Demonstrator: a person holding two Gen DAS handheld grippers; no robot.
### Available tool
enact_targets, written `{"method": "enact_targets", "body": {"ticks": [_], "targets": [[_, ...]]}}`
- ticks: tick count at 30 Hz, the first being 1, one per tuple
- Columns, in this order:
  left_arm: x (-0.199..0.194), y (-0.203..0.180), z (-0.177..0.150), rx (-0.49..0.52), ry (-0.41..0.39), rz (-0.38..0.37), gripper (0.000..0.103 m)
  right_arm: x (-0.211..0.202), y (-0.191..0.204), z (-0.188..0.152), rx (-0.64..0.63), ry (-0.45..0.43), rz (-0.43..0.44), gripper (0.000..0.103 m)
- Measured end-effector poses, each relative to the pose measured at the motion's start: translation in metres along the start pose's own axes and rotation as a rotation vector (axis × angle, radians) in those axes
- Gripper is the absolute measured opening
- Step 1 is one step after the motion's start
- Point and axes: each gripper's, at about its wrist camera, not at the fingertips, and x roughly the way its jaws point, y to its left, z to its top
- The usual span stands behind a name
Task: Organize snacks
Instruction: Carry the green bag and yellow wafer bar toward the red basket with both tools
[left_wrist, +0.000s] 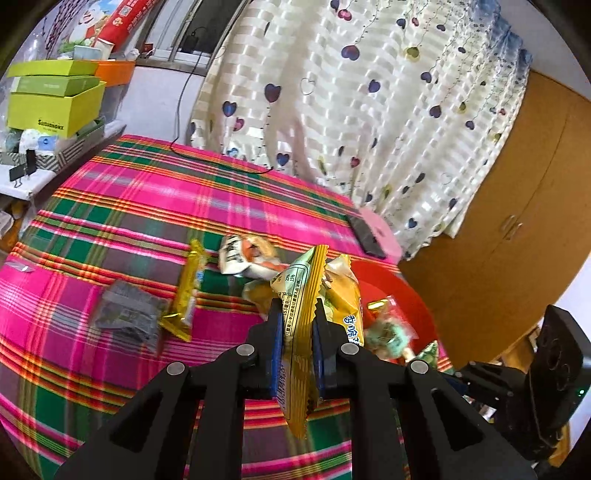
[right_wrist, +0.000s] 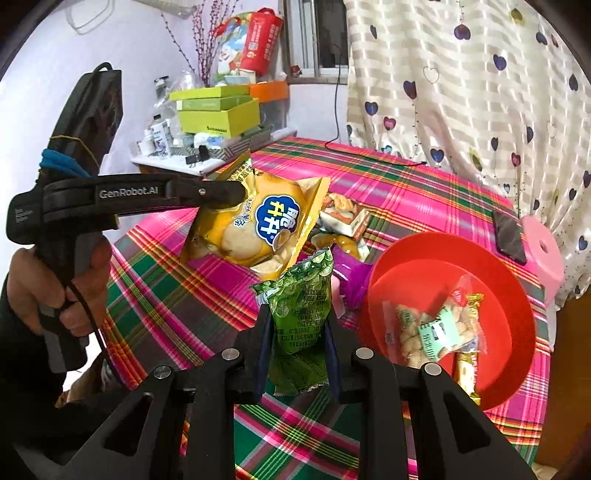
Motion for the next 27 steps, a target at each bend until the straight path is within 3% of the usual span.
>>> {"method": "enact_targets", "body": {"ticks": [11,27], "targets": [[0.0,-0.033,0.005,0.049,-0.013,-0.082,0.014,-0.023,-0.007,0.002,0.005,-0.022,-0.078,0.023],[-0.002,-0.049,0.003,0.083,-0.015,-0.081,0.014,-0.04,-0.011,-0.001,0.013,-0.057,-0.108,0.023]]}}
